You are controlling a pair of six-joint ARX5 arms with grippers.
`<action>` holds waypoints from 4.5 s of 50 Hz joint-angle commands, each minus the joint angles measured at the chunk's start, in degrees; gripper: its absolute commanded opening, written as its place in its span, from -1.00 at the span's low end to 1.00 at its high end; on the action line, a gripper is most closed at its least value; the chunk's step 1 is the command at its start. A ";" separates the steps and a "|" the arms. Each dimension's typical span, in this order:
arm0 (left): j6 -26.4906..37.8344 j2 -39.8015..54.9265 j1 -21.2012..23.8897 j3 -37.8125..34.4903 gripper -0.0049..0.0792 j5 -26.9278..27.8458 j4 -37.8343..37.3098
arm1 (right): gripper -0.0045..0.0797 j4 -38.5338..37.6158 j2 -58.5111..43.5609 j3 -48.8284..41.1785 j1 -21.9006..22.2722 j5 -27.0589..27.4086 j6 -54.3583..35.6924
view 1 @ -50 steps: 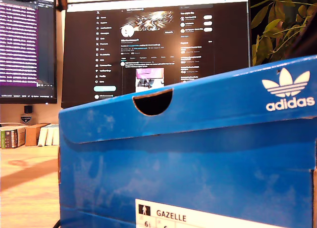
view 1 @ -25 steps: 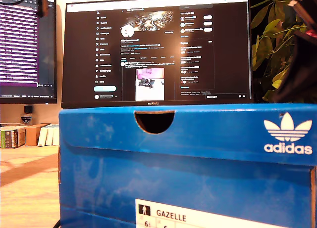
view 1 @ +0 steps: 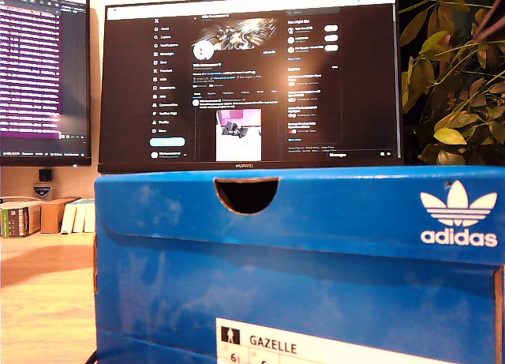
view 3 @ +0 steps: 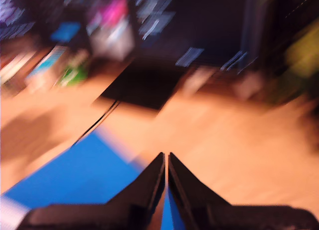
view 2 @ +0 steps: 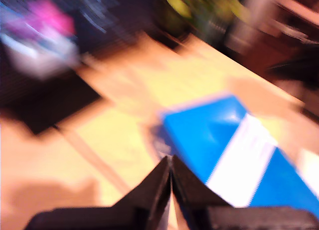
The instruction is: Close the blue shoebox by pushing the lid with your left arm and holding the box in place with your right arm
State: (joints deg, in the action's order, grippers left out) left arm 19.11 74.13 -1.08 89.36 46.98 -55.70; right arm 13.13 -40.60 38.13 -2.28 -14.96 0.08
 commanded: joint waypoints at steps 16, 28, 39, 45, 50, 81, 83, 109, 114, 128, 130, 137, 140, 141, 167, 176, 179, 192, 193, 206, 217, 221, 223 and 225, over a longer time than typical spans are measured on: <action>-0.22 -6.16 -7.17 -0.28 -0.93 -1.05 -0.50 | -0.92 -3.85 6.19 -0.17 9.35 -1.81 -3.04; -0.20 -15.28 -9.86 -5.31 -0.93 -3.04 -1.09 | -0.92 -3.61 8.37 -0.17 8.94 -2.95 -2.93; -2.25 -25.66 -10.60 -13.77 -0.93 -3.19 4.83 | -0.92 -3.08 11.89 -0.17 9.11 -3.13 -3.15; -3.23 -28.15 -10.60 -17.79 -0.93 -3.06 5.20 | -0.92 -1.07 13.22 -0.17 8.81 -3.58 -4.68; -5.18 -30.38 -10.60 -21.55 -0.93 -2.86 5.42 | -0.92 -0.35 13.29 -0.17 8.09 -3.54 -5.01; -17.81 -46.90 -10.21 -35.56 -0.93 -7.21 16.48 | -0.92 10.19 19.47 -0.20 5.16 -1.07 -4.59; -17.79 -47.87 -9.31 -35.58 -0.93 -7.69 16.26 | -0.92 10.86 19.91 -0.20 4.96 -1.03 -4.61; -17.64 -54.75 -1.51 -43.71 -0.93 -14.80 13.99 | -0.92 16.59 26.16 -2.45 4.07 -0.92 -6.12; -17.66 -57.83 -1.53 -47.17 -0.93 -17.73 14.62 | -0.92 16.65 27.34 -5.49 4.15 -0.83 -6.01; -20.65 -68.39 -1.60 -55.91 -0.93 -29.16 17.88 | -0.92 15.76 32.24 -10.82 4.20 6.38 -2.16; -21.35 -69.88 -1.60 -57.29 -0.93 -29.81 17.97 | -0.92 16.13 32.79 -10.82 4.17 6.71 -1.44; -24.76 -73.59 -1.70 -58.84 -0.93 -34.29 20.41 | -0.92 17.31 34.10 -10.82 4.17 11.06 1.42; -27.95 -73.92 -1.79 -58.84 -0.93 -36.39 20.94 | -0.92 16.98 34.36 -10.82 4.17 12.28 2.91; -28.13 -73.92 -1.79 -58.86 -0.93 -36.65 21.00 | -0.92 16.87 34.42 -10.82 4.17 12.48 2.91; -25.81 -73.79 -1.79 -59.76 -0.92 -35.82 20.41 | -0.92 17.22 34.40 -10.75 4.17 11.93 1.79; -17.29 -73.81 -1.79 -62.82 -0.92 -35.21 22.53 | -0.92 11.96 34.42 -11.93 4.17 11.93 -3.15; -17.11 -73.88 -1.79 -64.02 -0.92 -35.17 24.15 | -0.92 10.78 34.42 -12.83 4.17 11.93 -3.17; -16.55 -74.18 -1.75 -67.98 -0.92 -35.26 27.32 | -0.92 5.92 35.78 -18.05 4.17 11.96 -3.15; -15.65 -74.40 -1.75 -68.17 -0.92 -35.26 27.34 | -0.92 5.66 36.13 -18.40 4.17 11.93 -3.15; -15.37 -74.73 -1.73 -71.67 -0.92 -35.21 30.47 | -0.92 2.93 40.48 -24.22 4.13 11.56 -3.17; -14.12 -74.73 -1.36 -74.77 -0.92 -35.04 32.85 | -0.92 0.83 40.48 -25.88 4.07 10.40 -6.21; -13.79 -74.73 -1.36 -75.95 -0.92 -34.75 33.77 | -0.92 0.90 40.48 -26.12 4.04 10.38 -7.45; -13.51 -74.73 -1.36 -76.54 -0.92 -34.75 34.27 | -0.92 0.59 40.48 -26.58 4.04 10.29 -7.45; -13.22 -74.73 -1.36 -77.18 -0.92 -34.56 34.84 | -0.92 0.22 40.48 -27.30 4.07 8.96 -7.45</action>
State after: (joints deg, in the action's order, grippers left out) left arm 5.17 -0.14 -2.63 14.02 12.08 -21.93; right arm 14.31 -0.47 12.60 2.11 -5.19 -7.20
